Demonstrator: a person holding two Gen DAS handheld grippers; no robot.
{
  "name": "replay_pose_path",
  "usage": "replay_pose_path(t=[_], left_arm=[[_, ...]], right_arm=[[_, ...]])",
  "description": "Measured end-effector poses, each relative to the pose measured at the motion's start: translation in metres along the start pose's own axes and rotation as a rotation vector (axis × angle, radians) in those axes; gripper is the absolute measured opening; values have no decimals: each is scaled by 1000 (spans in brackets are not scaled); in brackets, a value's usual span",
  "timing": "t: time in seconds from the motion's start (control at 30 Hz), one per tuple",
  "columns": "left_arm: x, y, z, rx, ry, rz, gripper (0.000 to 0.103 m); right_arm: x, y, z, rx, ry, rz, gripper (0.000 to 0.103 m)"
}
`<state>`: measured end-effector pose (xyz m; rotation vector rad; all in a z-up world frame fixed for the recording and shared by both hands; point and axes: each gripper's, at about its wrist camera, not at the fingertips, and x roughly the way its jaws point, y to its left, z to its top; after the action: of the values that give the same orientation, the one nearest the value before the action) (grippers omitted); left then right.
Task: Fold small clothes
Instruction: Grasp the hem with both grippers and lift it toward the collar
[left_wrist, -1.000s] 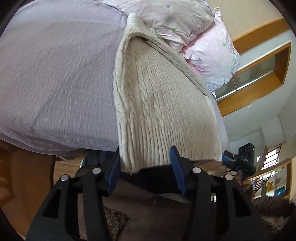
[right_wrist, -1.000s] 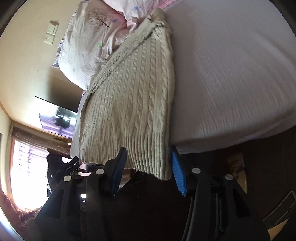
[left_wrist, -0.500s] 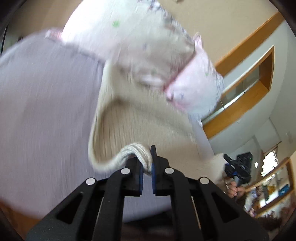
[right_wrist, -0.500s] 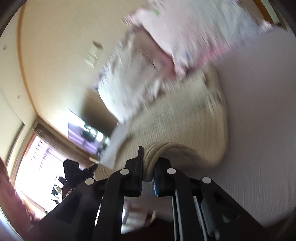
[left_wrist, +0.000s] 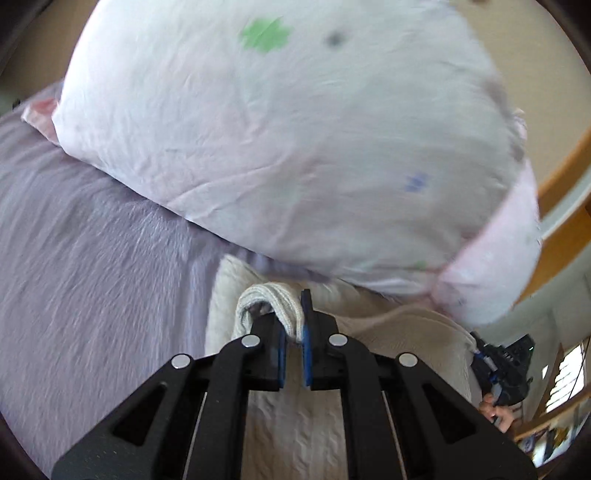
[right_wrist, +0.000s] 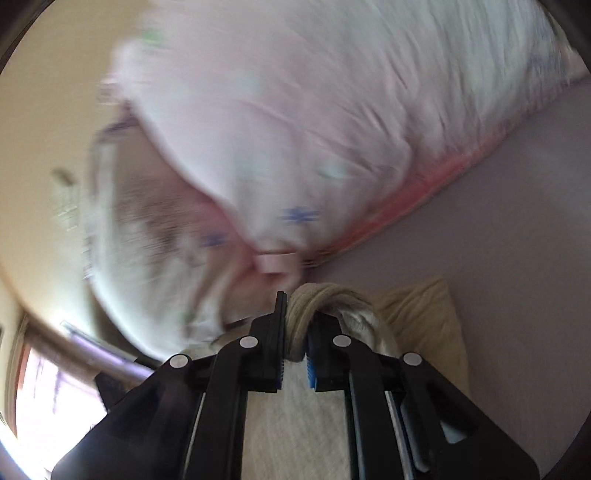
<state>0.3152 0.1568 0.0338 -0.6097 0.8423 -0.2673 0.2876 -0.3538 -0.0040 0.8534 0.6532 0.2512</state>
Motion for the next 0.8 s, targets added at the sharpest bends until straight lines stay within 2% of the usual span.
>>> replay_pose_path(t=[0.07,0.13,0.17,0.2,0.23,0.3,0.43,0.57,0.63,0.7,0.77,0.8], left_arm=[[-1,11,6,-52,5,-25,9],[-9,19,6,-89,-4,-69,16],[-20,22,5,-100,-23,-75,25],[-28,25,4,-104,-46,-66,52],[-38,27,4,-110,-74,-60,67],[-58,34,-1,-123,-94,-81,71],[-72,39,-21,-99,-15,-40,80],[-54,40,-41,-66,105,7,80],[-46,37,-49,-52,132,14,78],[-44,33,-52,-25,118,28,74],[-40,33,-55,-38,112,36,58],[-34,37,-55,-77,135,14,25]], right_arm=[[11,-5,3,44,16,-34,15],[13,-7,5,80,32,-43,37],[7,-6,6,84,25,-38,66],[0,-4,6,79,0,-38,90],[-9,-2,7,69,-45,-35,93],[-34,2,3,38,-99,28,94],[-69,-6,-12,-7,-150,79,94],[-79,-30,-21,2,-179,51,94],[-71,-37,-17,52,-166,61,94],[-73,-41,-17,62,-170,76,94],[-76,-40,-16,48,-189,94,94],[-74,-39,-16,48,-190,101,94]])
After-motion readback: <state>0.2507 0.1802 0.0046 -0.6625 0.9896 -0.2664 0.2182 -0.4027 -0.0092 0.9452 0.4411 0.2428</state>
